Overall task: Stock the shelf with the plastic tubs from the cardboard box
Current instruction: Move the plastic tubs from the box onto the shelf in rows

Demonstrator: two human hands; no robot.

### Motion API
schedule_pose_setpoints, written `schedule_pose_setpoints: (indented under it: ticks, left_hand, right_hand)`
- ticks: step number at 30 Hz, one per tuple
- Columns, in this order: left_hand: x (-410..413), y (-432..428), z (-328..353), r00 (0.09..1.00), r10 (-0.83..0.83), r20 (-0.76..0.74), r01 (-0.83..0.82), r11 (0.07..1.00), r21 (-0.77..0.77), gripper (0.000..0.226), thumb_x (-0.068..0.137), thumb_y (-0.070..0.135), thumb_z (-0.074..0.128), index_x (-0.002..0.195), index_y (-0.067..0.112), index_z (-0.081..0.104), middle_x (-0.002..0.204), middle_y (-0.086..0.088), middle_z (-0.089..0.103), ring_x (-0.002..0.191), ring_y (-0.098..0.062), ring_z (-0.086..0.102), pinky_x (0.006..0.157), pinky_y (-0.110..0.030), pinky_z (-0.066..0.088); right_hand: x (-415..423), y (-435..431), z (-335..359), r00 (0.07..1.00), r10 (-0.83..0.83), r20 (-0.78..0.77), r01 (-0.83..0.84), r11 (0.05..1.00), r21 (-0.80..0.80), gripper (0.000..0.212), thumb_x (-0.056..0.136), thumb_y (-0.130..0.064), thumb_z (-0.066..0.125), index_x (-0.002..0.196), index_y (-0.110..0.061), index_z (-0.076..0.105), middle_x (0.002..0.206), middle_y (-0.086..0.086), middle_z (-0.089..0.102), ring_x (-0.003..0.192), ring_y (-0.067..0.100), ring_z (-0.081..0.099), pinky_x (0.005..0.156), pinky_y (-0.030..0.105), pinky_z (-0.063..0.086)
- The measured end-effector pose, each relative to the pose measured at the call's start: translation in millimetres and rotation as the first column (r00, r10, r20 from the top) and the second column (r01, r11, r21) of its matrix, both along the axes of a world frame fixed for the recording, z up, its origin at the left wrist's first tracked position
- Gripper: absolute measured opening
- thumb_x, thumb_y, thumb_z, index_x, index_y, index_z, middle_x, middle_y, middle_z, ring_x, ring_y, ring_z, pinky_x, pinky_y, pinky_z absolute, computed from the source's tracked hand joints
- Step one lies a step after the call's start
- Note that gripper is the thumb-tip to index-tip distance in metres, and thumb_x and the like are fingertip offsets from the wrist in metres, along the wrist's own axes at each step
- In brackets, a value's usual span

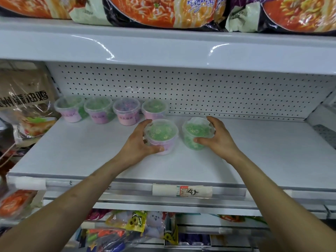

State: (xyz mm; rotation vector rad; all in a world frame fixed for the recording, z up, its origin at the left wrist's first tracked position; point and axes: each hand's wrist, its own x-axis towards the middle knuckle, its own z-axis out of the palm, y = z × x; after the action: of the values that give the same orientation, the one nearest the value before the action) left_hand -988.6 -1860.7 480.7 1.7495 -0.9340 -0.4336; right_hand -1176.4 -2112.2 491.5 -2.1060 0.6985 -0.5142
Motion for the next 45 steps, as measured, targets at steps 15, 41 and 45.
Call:
schedule_pose_setpoints:
  ticks: [15, 41, 45]
  left_hand:
    - [16.3, 31.0, 15.0, 0.992, 0.104, 0.067, -0.103, 0.995, -0.015, 0.09, 0.066, 0.038, 0.098, 0.131, 0.063, 0.042, 0.13, 0.03, 0.058, 0.121, -0.003, 0.061, 0.101, -0.035, 0.056]
    - [3.2, 0.6, -1.3, 0.999, -0.029, -0.046, 0.029, 0.999, -0.016, 0.096, 0.066, 0.041, 0.097, 0.144, 0.041, 0.041, 0.139, 0.021, 0.054, 0.122, -0.001, 0.06, 0.101, -0.035, 0.057]
    - [-11.6, -27.0, -10.6, 0.992, -0.108, -0.072, 0.107, 0.994, -0.021, 0.099, 0.066, 0.042, 0.097, 0.147, 0.035, 0.04, 0.141, 0.016, 0.055, 0.124, -0.002, 0.059, 0.101, -0.036, 0.056]
  right_hand:
    - [76.8, -30.0, -7.0, 0.999, -0.02, 0.03, 0.02, 1.0, -0.023, 0.091, 0.073, -0.036, 0.094, 0.15, -0.027, 0.046, 0.146, 0.0, 0.04, 0.123, 0.013, 0.048, 0.101, 0.034, 0.048]
    - [35.5, 3.9, -1.7, 0.991, -0.027, 0.13, 0.033, 0.999, -0.04, 0.065, 0.094, -0.038, 0.077, 0.15, -0.026, 0.047, 0.144, -0.01, 0.044, 0.128, 0.004, 0.047, 0.112, 0.027, 0.038]
    - [-1.7, 33.5, 10.0, 0.987, 0.146, 0.062, -0.151, 0.985, 0.079, 0.062, 0.097, -0.036, 0.074, 0.152, -0.029, 0.046, 0.152, -0.01, 0.049, 0.136, -0.003, 0.048, 0.114, 0.021, 0.043]
